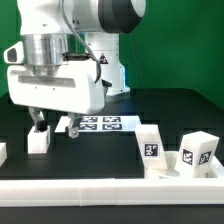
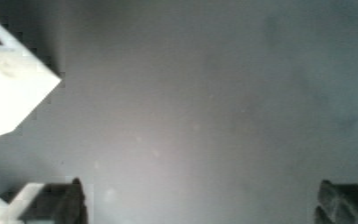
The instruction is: Assemble stool
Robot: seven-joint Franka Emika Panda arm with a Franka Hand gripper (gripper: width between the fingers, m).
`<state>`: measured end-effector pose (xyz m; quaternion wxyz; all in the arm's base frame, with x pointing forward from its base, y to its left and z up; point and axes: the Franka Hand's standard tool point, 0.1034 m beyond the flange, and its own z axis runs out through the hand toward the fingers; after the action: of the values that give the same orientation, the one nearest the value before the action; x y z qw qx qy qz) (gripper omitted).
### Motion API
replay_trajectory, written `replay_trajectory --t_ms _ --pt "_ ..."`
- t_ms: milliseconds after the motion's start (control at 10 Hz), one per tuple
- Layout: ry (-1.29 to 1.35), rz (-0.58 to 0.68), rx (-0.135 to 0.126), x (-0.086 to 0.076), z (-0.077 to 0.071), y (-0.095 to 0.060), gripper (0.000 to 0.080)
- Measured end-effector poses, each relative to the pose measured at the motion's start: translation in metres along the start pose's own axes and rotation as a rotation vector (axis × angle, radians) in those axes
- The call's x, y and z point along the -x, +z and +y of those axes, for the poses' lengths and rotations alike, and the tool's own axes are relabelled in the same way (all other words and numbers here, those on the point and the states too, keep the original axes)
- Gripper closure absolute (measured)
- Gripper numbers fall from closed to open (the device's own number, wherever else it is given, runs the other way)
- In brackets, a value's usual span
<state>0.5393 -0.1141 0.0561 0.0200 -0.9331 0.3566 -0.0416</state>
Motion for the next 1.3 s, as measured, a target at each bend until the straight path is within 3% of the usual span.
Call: replay_trajectory --t_ms 500,900,1100,1300 --pt "-0.357 0.015 0.028 -0.006 0.030 0.005 0.0151" --pt "-0.510 0.017 0.036 -0.007 0.030 0.005 0.0151" --pt "-0.850 0.054 0.088 -0.016 0.032 0.004 0.0151" --pt "-0.963 0.049 0.100 -0.019 0.036 0.004 0.0151"
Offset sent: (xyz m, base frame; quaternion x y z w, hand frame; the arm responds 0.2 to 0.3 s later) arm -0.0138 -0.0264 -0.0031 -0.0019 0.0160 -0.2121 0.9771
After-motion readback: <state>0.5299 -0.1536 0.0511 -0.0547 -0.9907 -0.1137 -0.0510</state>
